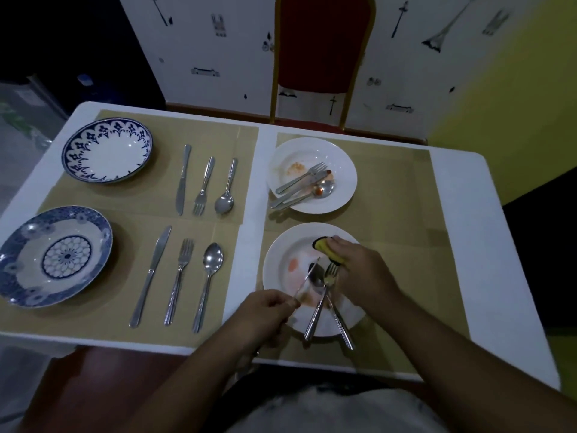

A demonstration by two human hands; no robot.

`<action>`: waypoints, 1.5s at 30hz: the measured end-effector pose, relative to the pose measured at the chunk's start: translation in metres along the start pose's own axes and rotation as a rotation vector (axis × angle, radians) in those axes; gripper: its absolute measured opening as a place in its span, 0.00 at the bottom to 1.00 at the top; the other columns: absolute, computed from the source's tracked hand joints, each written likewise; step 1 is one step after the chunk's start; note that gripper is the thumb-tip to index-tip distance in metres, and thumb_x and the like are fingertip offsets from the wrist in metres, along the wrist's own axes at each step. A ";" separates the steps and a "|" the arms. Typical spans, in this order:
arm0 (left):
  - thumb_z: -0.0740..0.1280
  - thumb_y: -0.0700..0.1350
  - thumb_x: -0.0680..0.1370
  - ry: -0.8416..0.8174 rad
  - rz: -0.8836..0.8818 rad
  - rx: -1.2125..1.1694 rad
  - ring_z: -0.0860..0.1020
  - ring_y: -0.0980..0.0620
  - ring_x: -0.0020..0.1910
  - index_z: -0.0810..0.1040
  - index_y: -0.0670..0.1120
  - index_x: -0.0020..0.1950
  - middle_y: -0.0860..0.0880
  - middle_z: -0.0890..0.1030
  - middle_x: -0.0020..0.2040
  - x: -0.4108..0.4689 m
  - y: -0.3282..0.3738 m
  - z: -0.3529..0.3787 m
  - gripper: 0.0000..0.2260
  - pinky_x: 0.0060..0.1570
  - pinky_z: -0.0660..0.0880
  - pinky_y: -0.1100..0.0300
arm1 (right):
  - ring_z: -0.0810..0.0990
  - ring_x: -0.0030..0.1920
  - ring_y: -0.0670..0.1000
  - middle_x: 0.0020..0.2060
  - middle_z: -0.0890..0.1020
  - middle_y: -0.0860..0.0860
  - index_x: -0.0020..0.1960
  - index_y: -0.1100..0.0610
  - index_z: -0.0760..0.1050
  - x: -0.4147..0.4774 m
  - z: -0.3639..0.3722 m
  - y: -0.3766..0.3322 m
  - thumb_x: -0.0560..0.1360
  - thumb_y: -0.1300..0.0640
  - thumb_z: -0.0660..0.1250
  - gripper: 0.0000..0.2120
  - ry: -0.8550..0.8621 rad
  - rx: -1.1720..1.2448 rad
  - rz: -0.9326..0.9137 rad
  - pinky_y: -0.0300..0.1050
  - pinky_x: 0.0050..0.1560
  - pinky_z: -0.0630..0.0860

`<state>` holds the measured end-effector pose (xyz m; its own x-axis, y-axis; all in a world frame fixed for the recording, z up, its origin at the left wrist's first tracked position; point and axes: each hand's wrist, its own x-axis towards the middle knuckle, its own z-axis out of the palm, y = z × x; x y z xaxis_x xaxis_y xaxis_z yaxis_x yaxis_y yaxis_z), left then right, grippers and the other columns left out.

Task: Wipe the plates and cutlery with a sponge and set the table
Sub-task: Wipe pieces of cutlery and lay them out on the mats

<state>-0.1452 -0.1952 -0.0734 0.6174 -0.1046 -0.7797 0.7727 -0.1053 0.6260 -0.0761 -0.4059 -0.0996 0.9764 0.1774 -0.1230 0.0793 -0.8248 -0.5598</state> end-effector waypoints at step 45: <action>0.72 0.48 0.77 0.181 0.266 0.186 0.85 0.55 0.43 0.87 0.50 0.50 0.54 0.87 0.41 0.028 0.016 0.153 0.05 0.52 0.82 0.52 | 0.70 0.68 0.48 0.69 0.71 0.48 0.70 0.53 0.70 -0.043 -0.073 0.114 0.69 0.74 0.62 0.32 0.124 0.072 0.098 0.41 0.69 0.65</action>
<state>-0.1377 -0.3512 -0.0826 0.8220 0.0225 -0.5690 0.5519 -0.2778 0.7863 -0.0947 -0.5466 -0.0979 0.9964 0.0266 -0.0808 -0.0281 -0.7937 -0.6076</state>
